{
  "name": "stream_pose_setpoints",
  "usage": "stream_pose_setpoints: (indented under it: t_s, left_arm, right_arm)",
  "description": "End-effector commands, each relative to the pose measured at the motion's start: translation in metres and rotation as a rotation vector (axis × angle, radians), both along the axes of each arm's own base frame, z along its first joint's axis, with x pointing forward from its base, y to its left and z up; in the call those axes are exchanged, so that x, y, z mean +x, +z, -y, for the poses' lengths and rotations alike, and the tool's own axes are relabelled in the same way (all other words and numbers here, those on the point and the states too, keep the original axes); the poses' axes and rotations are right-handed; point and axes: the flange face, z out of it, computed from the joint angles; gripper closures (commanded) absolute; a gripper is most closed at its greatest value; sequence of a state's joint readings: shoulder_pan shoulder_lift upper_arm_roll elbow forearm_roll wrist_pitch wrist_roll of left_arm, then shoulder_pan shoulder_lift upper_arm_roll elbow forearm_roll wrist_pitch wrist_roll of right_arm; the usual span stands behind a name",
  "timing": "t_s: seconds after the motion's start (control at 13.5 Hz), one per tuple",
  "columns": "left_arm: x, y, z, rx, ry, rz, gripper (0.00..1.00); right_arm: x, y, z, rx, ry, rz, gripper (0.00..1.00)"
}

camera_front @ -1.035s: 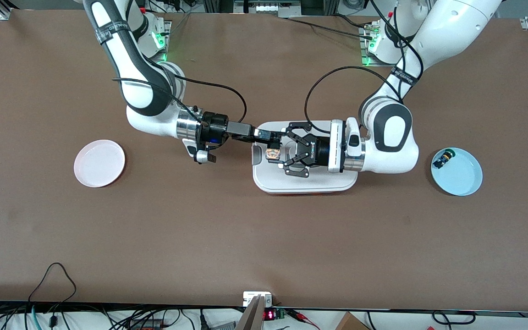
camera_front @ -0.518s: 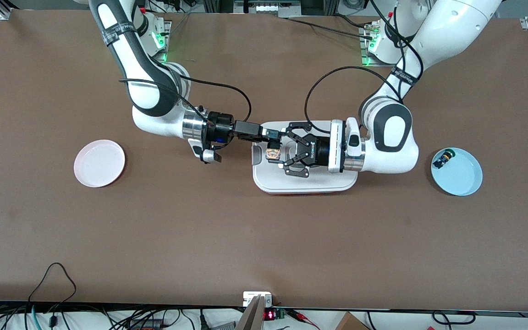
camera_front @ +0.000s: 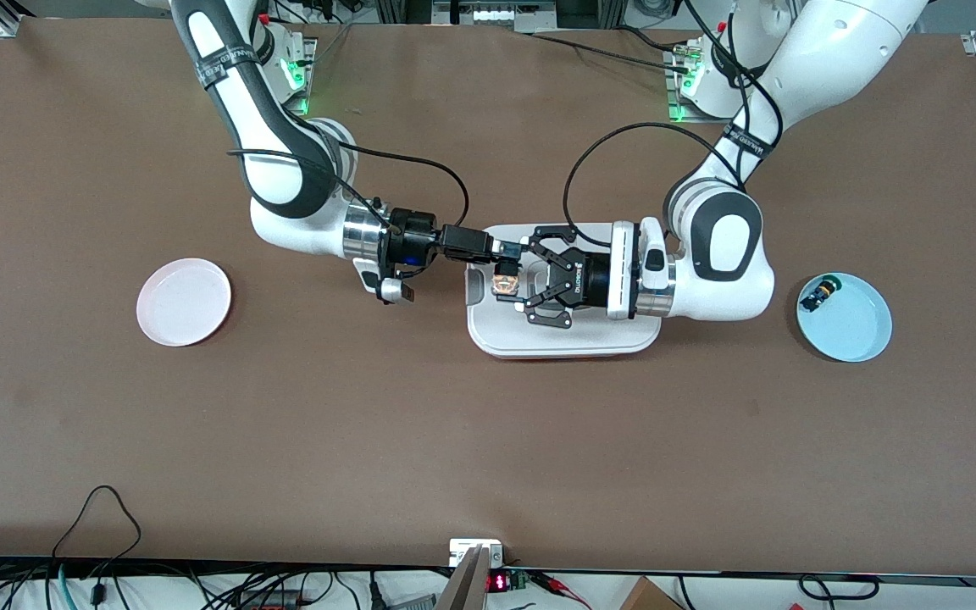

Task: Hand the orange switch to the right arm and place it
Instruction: 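Close the right gripper on the orange switch beside the left gripper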

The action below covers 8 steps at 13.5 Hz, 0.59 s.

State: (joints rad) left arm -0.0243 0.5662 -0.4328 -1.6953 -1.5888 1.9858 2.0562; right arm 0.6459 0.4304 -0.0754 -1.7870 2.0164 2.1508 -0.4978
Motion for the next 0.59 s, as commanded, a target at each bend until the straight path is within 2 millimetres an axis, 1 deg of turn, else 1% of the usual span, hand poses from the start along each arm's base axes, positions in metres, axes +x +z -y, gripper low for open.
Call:
stream_pose_setpoints:
  t_s: [0.0, 0.37, 0.44, 0.52]
  left_arm:
    - [-0.0064, 0.0064, -0.0031, -0.009, 0.023, 0.032, 0.84]
    - [-0.0064, 0.0064, -0.0031, -0.009, 0.023, 0.03, 0.84]
    - [-0.0055, 0.0052, -0.0048, -0.008, 0.026, 0.029, 0.84]
    - [-0.0059, 0.0064, -0.004, -0.009, 0.024, 0.032, 0.84]
  right_arm:
    - [0.01, 0.0009, -0.0025, 0.01, -0.019, 0.016, 0.32]
    - [0.0137, -0.0005, -0.0007, 0.012, -0.023, 0.014, 0.34]
    - [0.0129, -0.0008, -0.0025, 0.012, -0.02, 0.013, 0.35]
    - [0.0129, -0.0019, -0.0025, 0.011, -0.02, 0.014, 0.39]
